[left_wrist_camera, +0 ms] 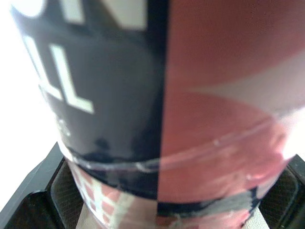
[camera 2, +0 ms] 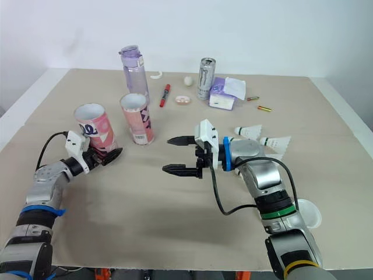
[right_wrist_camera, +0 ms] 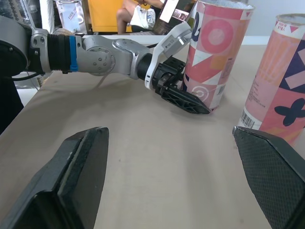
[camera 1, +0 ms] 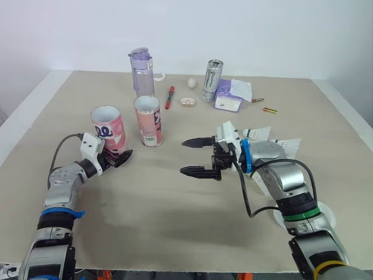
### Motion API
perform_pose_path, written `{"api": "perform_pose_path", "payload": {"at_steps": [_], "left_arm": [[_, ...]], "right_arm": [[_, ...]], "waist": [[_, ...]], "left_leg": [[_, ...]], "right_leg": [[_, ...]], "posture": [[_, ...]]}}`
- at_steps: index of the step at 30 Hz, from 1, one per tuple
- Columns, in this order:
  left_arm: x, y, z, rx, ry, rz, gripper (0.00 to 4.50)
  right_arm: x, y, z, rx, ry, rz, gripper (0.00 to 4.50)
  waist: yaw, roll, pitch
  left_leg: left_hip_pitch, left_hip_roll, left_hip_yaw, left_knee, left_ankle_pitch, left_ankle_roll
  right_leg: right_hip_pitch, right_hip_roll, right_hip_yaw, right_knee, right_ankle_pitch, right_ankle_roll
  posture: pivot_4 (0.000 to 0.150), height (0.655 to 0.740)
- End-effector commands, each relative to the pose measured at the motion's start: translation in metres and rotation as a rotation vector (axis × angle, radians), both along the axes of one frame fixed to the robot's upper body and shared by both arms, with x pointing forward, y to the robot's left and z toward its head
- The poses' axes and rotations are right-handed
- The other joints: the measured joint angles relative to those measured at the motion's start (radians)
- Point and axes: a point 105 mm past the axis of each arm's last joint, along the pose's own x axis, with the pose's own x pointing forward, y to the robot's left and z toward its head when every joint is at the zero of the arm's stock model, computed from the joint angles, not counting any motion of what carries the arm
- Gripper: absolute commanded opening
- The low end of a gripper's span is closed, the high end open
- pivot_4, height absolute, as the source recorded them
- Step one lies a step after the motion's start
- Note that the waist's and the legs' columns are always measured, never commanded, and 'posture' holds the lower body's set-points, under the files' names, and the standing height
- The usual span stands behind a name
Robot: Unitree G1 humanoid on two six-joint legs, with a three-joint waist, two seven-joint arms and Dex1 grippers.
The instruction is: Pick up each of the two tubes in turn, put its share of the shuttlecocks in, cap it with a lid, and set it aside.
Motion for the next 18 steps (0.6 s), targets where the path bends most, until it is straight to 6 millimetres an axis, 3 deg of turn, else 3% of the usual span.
{"api": "perform_pose_path", "payload": {"at_steps": [1, 11, 18], "left_arm": [[0.002, -0.002, 0.011, -0.014, -0.045, -0.016, 4.5], [-0.002, 0.002, 0.024, -0.076, -0.095, -0.013, 4.5], [-0.005, 0.0, 0.018, -0.066, -0.093, -0.023, 4.5]], "right_arm": [[-0.003, -0.002, 0.013, 0.027, -0.05, 0.0, 4.46], [-0.003, -0.004, 0.012, 0.025, -0.047, -0.007, 4.46], [-0.003, -0.004, 0.011, 0.022, -0.042, -0.007, 4.46]], "waist": [[0.0, 0.0, 0.0], [0.0, 0.0, 0.0], [0.0, 0.0, 0.0]], "left_leg": [[0.0, 0.0, 0.0, 0.0, 0.0, 0.0], [-0.001, 0.0, 0.0, 0.0, 0.0, 0.0], [-0.001, 0.0, 0.0, 0.0, 0.0, 0.0]], "right_leg": [[0.0, 0.0, 0.0, 0.0, 0.0, 0.0], [0.0, 0.0, 0.0, 0.0, 0.0, 0.0], [-0.001, 0.0, 0.0, 0.0, 0.0, 0.0]], "posture": [[0.15, 0.74], [0.15, 0.74], [0.15, 0.74]]}}
